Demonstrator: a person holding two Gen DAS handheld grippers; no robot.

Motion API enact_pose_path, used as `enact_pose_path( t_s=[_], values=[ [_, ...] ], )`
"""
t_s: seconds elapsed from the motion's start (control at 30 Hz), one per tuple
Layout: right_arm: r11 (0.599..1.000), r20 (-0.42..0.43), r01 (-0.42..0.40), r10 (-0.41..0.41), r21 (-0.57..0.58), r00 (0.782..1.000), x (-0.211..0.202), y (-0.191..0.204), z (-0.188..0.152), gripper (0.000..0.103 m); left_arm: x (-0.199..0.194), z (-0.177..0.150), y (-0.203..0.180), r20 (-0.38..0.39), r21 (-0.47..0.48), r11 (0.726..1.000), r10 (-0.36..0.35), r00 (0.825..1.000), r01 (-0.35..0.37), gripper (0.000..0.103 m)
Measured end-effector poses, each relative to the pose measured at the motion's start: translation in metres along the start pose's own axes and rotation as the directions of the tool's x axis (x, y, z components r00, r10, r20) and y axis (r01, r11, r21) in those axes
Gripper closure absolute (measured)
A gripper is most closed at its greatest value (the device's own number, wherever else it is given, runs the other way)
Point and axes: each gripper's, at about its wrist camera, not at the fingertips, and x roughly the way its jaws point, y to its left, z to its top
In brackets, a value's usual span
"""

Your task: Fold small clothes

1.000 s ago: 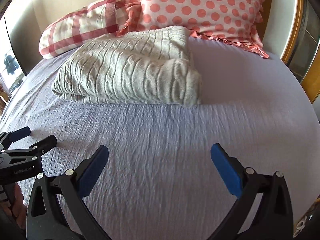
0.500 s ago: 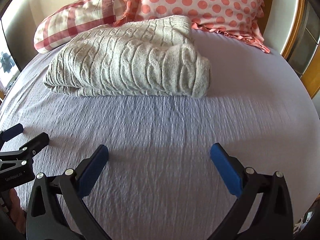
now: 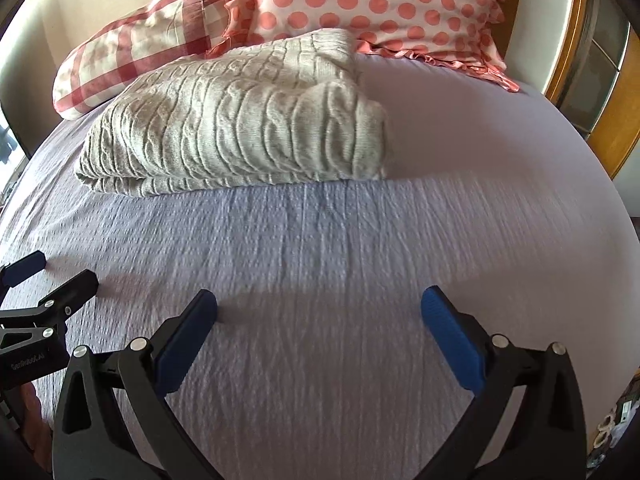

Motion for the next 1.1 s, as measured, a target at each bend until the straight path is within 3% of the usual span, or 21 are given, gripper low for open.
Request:
enact_pose_path(
  t_s=[1.1],
  values=[
    [0.999,-0.002,-0.026,0.026,-0.046,1.000,0.000,0.008,0.001,0.001,0.002,0.000,-0.003,0.022,-0.003,1.000,-0.004,1.000,0.004,0.002]
  ],
)
